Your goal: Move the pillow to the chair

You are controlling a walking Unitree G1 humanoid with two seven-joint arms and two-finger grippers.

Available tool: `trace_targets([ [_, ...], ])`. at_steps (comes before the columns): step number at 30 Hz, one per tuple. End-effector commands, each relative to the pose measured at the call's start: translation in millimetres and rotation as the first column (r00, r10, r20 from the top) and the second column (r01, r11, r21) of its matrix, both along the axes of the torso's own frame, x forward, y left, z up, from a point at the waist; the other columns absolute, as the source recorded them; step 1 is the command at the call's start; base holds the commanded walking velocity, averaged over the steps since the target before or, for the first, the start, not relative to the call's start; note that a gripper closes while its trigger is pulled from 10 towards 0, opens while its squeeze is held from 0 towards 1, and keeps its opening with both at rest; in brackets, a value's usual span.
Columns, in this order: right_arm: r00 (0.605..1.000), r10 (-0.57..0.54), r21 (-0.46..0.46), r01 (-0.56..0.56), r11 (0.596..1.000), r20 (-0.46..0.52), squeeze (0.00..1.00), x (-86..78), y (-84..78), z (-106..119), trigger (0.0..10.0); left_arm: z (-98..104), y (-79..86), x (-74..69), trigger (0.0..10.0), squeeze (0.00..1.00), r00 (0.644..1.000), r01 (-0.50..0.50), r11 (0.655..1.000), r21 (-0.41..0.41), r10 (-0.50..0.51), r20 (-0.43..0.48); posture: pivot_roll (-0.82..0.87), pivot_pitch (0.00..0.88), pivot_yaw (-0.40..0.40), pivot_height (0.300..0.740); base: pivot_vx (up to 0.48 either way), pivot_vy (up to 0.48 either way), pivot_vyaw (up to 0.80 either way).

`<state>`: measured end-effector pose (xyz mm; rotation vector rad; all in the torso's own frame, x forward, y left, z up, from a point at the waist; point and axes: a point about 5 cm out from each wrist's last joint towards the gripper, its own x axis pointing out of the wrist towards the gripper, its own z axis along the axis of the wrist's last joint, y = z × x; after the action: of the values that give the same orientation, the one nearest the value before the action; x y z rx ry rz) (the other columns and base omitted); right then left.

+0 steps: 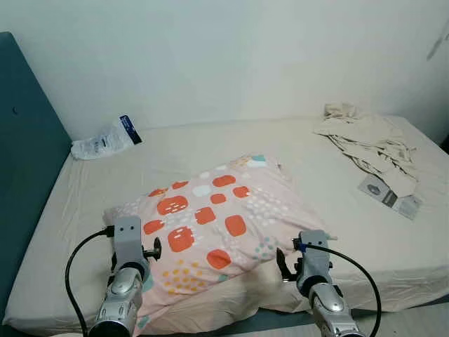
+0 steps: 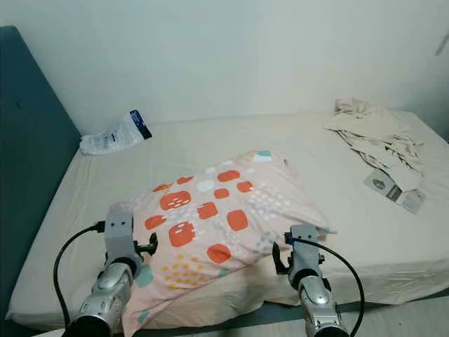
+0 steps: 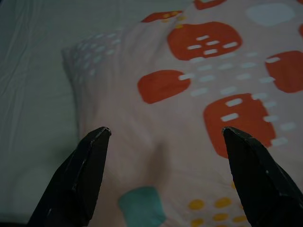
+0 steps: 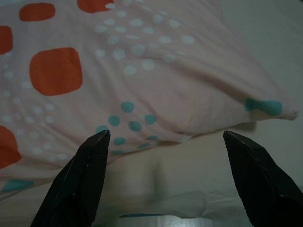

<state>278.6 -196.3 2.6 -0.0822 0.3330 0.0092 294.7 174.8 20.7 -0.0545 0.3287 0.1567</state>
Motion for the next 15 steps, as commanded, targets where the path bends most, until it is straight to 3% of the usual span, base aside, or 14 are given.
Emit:
trace_targets([
  [1,1.000,0.005,0.008,-0.004,1.000,-0.003,0.00,-3.5,3.1,-3.0,10.0,-2.7,-0.2,-3.6,10.0,0.00,1.000,0.003,1.000,0.006,-0.003,-0.001,-0.01,0.092,-0.012,0.740,0.000,0.000,0.00],
  [9,1.000,0.008,0.009,-0.008,1.000,0.000,0.00,-3.2,3.8,-2.6,10.0,-1.3,3.0,-3.5,10.0,0.00,1.000,-0.006,1.000,0.014,0.006,0.009,-0.01,0.094,-0.010,0.740,0.000,0.413,0.00],
  [11,1.000,0.004,0.010,-0.004,1.000,0.001,0.00,-3.9,3.4,-2.9,10.0,-1.1,4.6,-3.9,10.0,0.00,1.000,0.015,0.996,0.089,-0.014,-0.007,-0.01,0.095,-0.009,0.740,0.000,-0.480,0.00],
  [13,1.000,0.002,0.010,-0.002,1.000,-0.001,0.00,-4.6,3.0,-3.4,10.0,-2.9,2.2,-5.0,10.0,0.00,1.000,-0.005,1.000,0.031,0.005,-0.009,-0.01,0.094,-0.009,0.740,0.000,-0.480,0.00],
  [15,1.000,0.001,0.010,-0.001,1.000,-0.002,0.00,-5.1,3.0,-3.8,10.0,-2.8,1.7,-5.0,10.0,0.00,1.000,-0.007,1.000,0.023,0.007,-0.005,-0.01,0.097,-0.008,0.740,0.000,-0.480,0.00],
])
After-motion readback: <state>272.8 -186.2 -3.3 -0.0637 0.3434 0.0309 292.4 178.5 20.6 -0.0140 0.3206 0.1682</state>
